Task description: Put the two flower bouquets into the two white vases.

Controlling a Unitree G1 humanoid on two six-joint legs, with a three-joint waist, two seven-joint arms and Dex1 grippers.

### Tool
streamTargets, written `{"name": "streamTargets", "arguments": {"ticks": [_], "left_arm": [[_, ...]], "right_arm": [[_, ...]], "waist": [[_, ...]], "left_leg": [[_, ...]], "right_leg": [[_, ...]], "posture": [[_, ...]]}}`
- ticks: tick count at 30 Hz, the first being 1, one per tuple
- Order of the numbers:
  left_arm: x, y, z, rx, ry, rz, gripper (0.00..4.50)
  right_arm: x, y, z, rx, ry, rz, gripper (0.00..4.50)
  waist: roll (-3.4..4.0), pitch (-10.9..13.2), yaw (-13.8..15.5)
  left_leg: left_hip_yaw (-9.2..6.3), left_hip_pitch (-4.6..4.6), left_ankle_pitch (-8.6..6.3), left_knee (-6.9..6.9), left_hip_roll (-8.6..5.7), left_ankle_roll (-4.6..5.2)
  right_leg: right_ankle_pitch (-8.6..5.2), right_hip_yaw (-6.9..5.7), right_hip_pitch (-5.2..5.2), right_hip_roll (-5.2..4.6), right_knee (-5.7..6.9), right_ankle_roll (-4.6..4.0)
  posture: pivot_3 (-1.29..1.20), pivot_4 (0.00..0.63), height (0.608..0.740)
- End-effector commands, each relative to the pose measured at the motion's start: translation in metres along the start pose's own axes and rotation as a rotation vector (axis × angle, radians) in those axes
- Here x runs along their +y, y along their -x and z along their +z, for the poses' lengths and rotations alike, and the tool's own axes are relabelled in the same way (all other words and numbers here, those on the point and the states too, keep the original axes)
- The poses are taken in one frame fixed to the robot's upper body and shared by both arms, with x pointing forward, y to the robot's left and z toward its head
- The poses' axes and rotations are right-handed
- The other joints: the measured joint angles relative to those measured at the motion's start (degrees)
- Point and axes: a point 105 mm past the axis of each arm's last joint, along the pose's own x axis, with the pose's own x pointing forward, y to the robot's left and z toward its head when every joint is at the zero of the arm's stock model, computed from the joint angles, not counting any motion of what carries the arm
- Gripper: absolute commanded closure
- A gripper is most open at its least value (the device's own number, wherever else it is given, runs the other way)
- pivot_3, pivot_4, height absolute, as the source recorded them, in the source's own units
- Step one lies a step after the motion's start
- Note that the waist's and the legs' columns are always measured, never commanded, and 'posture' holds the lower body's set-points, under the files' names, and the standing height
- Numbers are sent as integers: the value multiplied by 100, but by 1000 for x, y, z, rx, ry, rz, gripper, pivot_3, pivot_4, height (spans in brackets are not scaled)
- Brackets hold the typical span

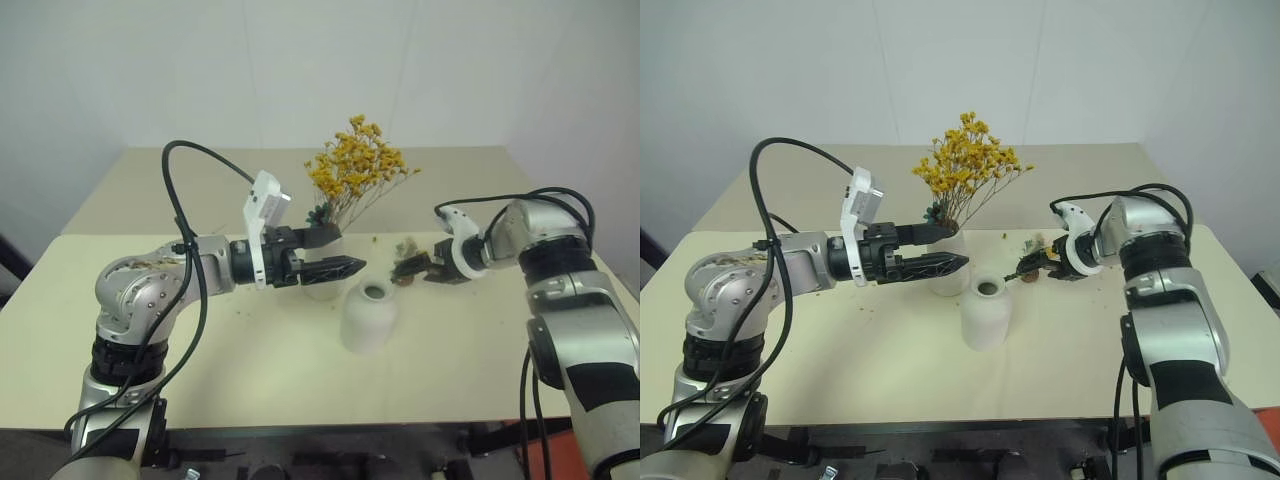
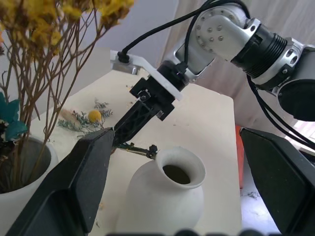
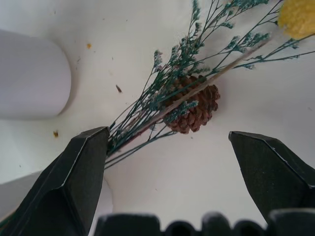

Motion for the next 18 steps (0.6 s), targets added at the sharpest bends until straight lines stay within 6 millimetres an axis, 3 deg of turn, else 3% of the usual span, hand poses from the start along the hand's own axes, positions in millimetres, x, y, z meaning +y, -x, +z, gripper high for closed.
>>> {"name": "streamTargets", "arguments": {"ticks": [1, 15, 18], "left_arm": [[-4, 6, 8, -23, -33, 13, 35], [-1, 9, 6, -13, -38, 45, 35], [0, 10, 6, -11, -38, 50, 0]], "right_arm": [[8, 1, 12, -43, 0, 31, 0], [20, -29, 11, -60, -57, 53, 0], [18, -28, 13, -76, -50, 56, 924]], "waist": [[1, 0, -3], [3, 0, -6], [3, 0, -7]], "left_leg": [[0, 0, 0, 0, 0, 0], [-1, 2, 0, -2, 0, 0], [-1, 2, 0, -2, 0, 0]], "right_leg": [[0, 0, 0, 0, 1, 0], [0, 0, 1, 0, 16, 0], [0, 0, 1, 1, 15, 0]], "posture": [[0, 150, 740], [0, 150, 740], [0, 150, 740]]}}
